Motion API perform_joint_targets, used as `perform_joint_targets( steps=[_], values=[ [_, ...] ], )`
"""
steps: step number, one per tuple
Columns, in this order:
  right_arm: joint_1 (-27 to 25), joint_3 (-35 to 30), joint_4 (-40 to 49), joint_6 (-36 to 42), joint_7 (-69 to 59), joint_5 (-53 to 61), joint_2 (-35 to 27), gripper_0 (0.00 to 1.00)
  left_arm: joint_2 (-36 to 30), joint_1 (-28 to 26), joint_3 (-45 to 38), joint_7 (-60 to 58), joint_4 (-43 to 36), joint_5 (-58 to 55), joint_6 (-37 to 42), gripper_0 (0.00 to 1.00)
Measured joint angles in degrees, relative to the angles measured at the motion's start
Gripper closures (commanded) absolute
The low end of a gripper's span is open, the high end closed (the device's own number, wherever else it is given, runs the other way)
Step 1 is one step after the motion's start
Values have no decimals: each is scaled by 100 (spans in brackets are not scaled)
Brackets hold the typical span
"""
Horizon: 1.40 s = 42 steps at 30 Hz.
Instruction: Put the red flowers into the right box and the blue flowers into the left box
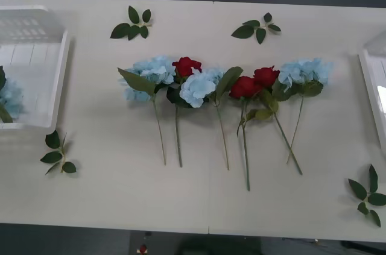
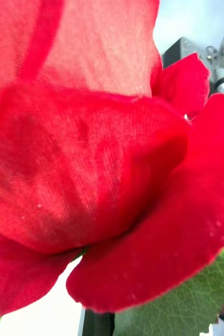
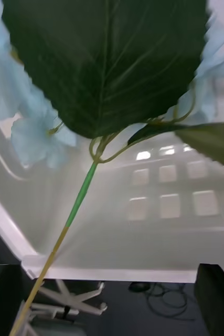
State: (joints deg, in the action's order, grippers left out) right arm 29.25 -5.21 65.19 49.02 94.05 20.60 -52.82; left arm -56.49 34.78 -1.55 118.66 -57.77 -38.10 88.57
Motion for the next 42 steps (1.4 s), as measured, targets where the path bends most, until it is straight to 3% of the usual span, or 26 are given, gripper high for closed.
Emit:
perform_joint_targets(
  steps=[7,15,20,22,24,26,28,34,42],
  values=[
    [0,237,-443,-772,74,-416,0,100,0,0,-947,1237,-234,-1158,306,0],
    [0,569,-640,-976,204,-399,0,100,13,0,-791,1199,-1538,-2335,509,0],
    [0,512,-642,-976,204,-310,0,100,281,0,-706,434,-1925,-2874,512,0],
    [0,512,-642,-976,204,-309,0,90,453,-3,-714,-196,-2063,-3035,512,0],
    [1,512,-642,-976,204,-287,0,71,610,-56,-714,-665,-2336,-3068,488,0],
    [0,512,-642,-975,205,-229,0,37,744,-232,-714,-884,-2791,-3062,305,0],
    [0,512,-642,-975,207,-191,0,23,890,-571,-715,-1036,-3392,-2987,2,0],
    [0,513,-643,-946,367,-16,0,16,1654,-1805,-938,-2043,-5028,-2252,-522,0],
    [1,513,-644,-878,541,33,0,14,2946,-2544,-997,-2504,-5884,-1462,-554,0]
  ],
)
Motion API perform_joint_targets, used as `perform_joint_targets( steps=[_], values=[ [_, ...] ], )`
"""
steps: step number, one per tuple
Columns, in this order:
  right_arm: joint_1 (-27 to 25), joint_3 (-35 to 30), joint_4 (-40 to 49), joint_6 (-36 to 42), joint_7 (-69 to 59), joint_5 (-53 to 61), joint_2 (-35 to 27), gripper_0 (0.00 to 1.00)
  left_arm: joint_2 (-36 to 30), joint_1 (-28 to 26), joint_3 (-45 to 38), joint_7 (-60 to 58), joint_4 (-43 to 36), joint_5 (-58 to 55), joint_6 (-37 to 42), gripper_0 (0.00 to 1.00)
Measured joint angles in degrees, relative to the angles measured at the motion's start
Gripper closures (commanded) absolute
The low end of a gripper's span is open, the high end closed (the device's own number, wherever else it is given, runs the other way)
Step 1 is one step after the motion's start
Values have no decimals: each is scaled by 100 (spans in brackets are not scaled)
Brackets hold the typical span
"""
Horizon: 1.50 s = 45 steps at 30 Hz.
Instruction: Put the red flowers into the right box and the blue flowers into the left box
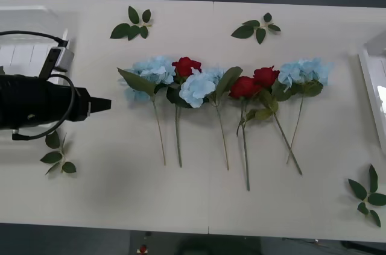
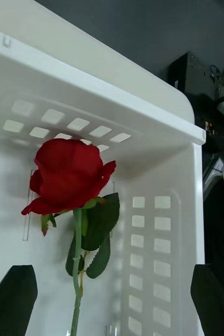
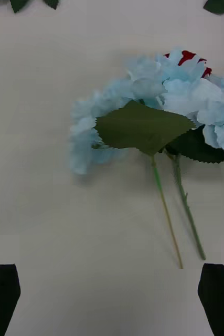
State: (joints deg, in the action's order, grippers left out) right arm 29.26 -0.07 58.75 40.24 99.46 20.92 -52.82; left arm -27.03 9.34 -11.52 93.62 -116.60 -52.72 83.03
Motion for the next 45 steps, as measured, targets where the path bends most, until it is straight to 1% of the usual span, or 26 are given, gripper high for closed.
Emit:
perform_joint_targets(
  steps=[3,7,10,13,18,20,23,25,29,32,36,40,45],
  values=[
    [1,0,2,107,0,292,0,14,399,-116,67,-106,-100,265,-76,0],
    [18,-80,96,893,0,1095,0,14,736,-124,446,-174,-104,791,-86,0],
    [18,-287,267,1336,0,1538,0,13,882,-124,841,-689,-104,1227,-151,0],
    [18,-551,523,1937,0,1857,0,13,954,-124,1252,-1301,-104,1674,-311,0],
    [18,-784,1101,2747,-46,2166,0,13,957,-89,1774,-1627,-105,2171,-425,0],
    [18,-779,1393,3081,-276,2210,0,13,957,-10,1935,-1888,-101,2317,-425,0],
    [18,-737,1894,3567,-957,2240,0,13,957,205,2122,-2264,19,2359,-425,0],
    [18,-692,2222,3786,-1323,2352,2,13,957,389,2220,-2278,214,2358,-425,0],
    [-20,-647,2996,4305,-1494,2400,95,13,956,690,2403,-2278,599,2358,-426,0],
    [-213,-650,3748,4483,-2078,2401,271,14,956,787,2491,-2278,815,2356,-510,0],
    [-681,-652,4680,4529,-2709,2406,522,13,956,806,2506,-2278,1106,2355,-769,0],
    [-1157,-652,5265,4529,-2880,2535,708,13,956,880,2506,-2278,1496,2355,-975,0],
    [-1633,-633,5811,4453,-3585,2558,861,13,955,1294,2658,-2278,2096,2357,-1139,0]
  ],
)
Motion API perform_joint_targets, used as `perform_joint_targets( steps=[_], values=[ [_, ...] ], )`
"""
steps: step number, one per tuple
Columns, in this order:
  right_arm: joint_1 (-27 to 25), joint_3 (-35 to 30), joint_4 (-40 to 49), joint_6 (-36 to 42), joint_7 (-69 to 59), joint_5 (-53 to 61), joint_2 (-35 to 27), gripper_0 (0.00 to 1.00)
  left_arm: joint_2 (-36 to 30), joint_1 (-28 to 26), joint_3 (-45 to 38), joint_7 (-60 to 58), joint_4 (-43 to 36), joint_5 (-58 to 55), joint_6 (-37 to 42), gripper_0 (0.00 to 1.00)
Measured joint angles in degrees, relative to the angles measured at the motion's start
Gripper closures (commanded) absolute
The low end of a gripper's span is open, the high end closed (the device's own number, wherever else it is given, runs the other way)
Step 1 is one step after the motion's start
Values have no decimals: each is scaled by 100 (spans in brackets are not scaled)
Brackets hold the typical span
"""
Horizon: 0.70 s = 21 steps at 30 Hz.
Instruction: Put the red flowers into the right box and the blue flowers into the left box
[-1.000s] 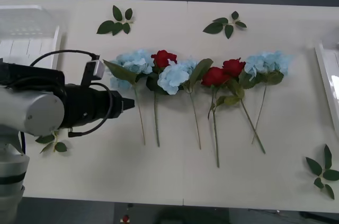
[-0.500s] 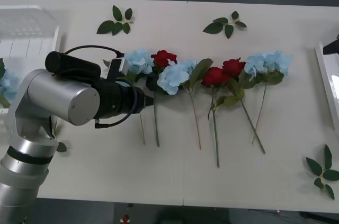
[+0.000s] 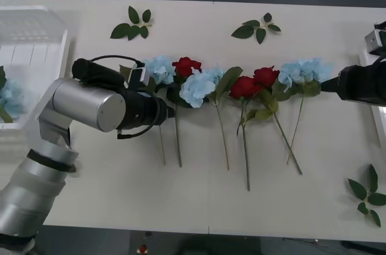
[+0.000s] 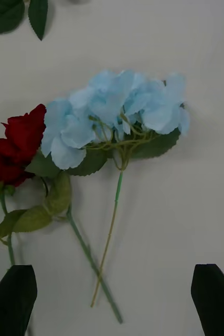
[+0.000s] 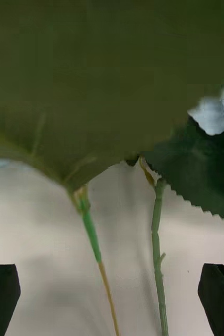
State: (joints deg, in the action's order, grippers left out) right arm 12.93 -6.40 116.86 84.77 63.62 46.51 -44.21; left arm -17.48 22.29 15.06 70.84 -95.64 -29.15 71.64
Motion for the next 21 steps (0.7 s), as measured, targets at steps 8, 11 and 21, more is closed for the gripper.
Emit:
perform_joint_targets(
  steps=[8,11,21],
  values=[
    [-82,867,68,-583,-573,-604,13,14,-1,503,408,0,299,96,-12,0],
    [-55,1344,65,-723,-922,-1011,13,14,-1,518,436,0,301,117,-12,0],
    [294,1955,-491,-991,-1030,-1546,173,13,-1,524,583,0,798,212,-516,0]
  ],
)
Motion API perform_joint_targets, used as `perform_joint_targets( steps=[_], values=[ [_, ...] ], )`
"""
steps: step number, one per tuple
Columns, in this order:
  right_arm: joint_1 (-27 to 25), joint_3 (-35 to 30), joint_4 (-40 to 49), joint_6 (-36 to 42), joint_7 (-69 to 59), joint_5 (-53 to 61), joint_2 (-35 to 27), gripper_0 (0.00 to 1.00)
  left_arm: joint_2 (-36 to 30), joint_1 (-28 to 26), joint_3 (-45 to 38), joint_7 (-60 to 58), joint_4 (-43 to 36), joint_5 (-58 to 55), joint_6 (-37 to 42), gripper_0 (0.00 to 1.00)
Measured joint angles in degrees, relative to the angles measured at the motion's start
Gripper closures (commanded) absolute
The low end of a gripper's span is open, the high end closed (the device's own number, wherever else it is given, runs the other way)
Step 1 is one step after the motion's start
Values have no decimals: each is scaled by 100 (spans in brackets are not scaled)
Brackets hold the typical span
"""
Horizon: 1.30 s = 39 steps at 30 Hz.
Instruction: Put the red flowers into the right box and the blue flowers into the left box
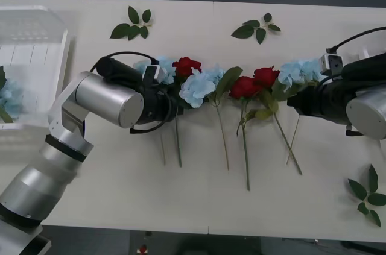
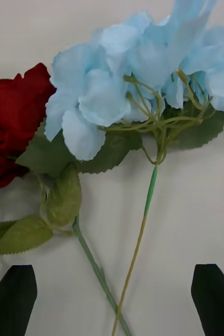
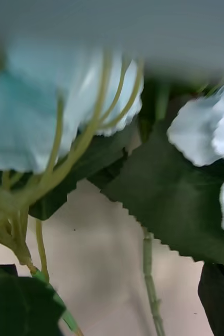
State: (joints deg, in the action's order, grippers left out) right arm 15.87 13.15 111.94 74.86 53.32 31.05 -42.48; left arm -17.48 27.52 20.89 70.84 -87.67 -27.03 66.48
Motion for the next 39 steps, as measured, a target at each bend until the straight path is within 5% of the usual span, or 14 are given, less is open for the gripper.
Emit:
perform_joint_targets(
  steps=[4,7,8,10,32,39],
  values=[
    [115,-103,-354,-24,0,-192,370,14,0,53,154,0,150,0,-30,7],
    [232,-81,-602,-26,0,-308,510,13,0,90,178,0,171,0,-30,51],
    [273,-48,-677,-42,0,-341,525,13,0,91,178,0,171,0,-30,87],
    [335,42,-811,-175,0,-399,526,13,0,91,178,0,171,2,-30,100],
    [1001,416,-2484,-759,0,-890,857,13,0,91,-51,2,171,386,-18,100],
    [1295,739,-2945,-854,0,-952,857,14,-127,91,-733,552,-200,485,739,100]
  ],
)
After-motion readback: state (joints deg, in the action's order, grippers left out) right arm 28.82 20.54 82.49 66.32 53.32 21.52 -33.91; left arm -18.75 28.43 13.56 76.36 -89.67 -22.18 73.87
